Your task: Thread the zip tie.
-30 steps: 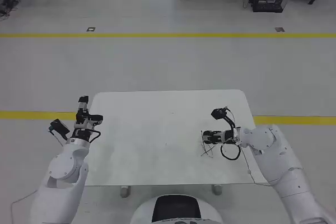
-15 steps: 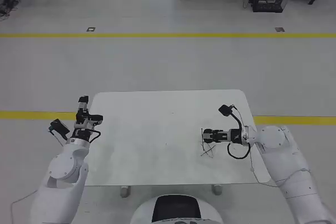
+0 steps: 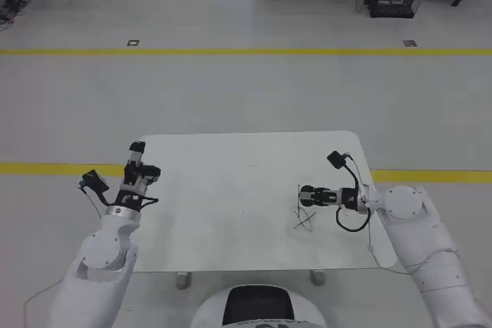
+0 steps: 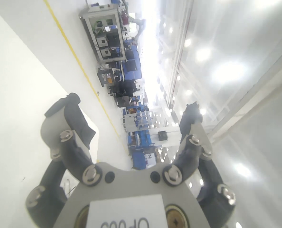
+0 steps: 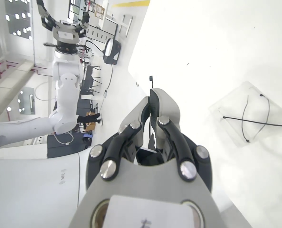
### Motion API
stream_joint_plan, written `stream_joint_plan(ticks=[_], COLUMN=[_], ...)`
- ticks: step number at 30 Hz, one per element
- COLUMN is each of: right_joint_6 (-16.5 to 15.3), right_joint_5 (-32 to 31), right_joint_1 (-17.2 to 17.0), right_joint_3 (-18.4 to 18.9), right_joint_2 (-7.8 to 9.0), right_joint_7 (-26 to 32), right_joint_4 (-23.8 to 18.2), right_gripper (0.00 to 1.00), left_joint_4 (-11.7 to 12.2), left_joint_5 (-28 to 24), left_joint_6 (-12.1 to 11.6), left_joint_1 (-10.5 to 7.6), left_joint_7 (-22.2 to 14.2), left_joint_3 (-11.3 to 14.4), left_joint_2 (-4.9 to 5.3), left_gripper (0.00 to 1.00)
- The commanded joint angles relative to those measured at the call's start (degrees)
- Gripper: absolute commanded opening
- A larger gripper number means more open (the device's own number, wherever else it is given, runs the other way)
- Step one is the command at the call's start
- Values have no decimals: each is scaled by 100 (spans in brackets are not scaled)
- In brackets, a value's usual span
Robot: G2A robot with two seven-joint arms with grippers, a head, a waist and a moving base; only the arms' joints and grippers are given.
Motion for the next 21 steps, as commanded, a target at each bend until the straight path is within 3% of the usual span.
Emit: stream_joint_plan(ticks=[1,4,6,14,17,19,21], right_joint_6=[42,177,172,155,155,196,221], right_joint_5=[220,575,714,777,777,781,837], right_joint_1=[31,131,206,226,226,187,210], right_joint_3=[63,112,134,155,155,140,172], right_joint_2=[20,38,52,58,58,63,83], right_joint_7=[91,228,334,361,361,219,251], right_joint_4=[151,423,573,633,633,580,586], right_gripper=[0,0,0,0,0,0,0], left_joint_4=[-64,-111,-107,-107,-202,-358,-508], left_joint_5=[982,1921,1810,1810,2044,3161,3836], left_joint_6=[-169,-241,-434,-434,-567,-609,-582], left_joint_1=[101,173,196,196,118,54,-13], left_joint_7=[151,449,561,561,393,400,362], left_joint_3=[219,609,865,865,961,1090,1374], left_joint_2=[-2,-29,-68,-68,-67,-48,-58], left_gripper=[100,100,100,100,100,100,100])
